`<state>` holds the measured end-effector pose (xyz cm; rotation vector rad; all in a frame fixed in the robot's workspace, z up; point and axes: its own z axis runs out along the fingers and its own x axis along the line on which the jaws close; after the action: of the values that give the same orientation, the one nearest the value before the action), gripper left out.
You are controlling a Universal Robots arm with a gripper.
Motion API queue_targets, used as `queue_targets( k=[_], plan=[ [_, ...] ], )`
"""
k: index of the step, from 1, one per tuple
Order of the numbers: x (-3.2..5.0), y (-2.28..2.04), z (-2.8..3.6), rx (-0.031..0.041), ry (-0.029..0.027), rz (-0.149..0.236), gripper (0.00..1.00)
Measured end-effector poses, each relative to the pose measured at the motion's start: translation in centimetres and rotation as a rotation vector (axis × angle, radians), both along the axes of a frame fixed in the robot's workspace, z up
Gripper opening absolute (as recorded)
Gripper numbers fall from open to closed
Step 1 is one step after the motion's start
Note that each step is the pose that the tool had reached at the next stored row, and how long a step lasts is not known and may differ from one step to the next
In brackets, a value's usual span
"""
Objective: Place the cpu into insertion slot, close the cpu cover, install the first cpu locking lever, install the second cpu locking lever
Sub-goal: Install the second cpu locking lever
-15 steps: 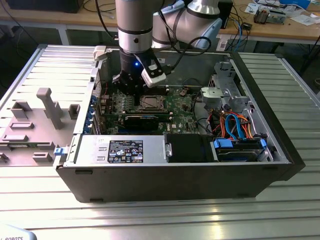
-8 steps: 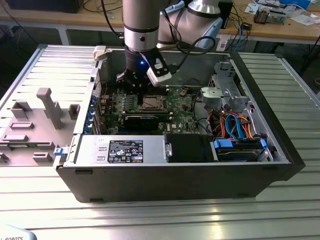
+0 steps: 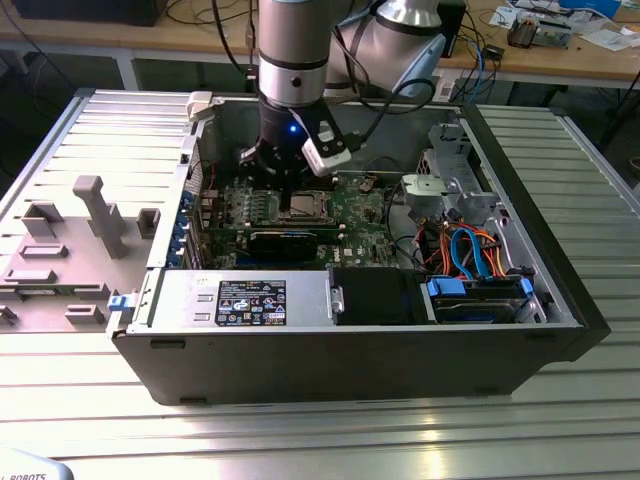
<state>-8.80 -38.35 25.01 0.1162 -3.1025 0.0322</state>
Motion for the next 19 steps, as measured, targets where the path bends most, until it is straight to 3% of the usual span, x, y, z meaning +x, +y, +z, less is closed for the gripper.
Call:
queue_targets(
  k=[4, 7, 12, 15, 19],
  plan=[
    [-0.08, 0.01, -0.83, -0.0001, 0.0007, 0.0, 0.11],
    [-0.75, 0.07, -1.71, -0.0001, 0.0008, 0.0, 0.11],
    [-1.03, 0.09, -2.69, -0.0001, 0.0006, 0.0, 0.11],
    [-1.87, 0.12, -3.69, -0.0001, 0.0007, 0.0, 0.11],
    [-2.08, 0.59, -4.26, 0.0, 0.0008, 0.001, 0.11]
  ],
)
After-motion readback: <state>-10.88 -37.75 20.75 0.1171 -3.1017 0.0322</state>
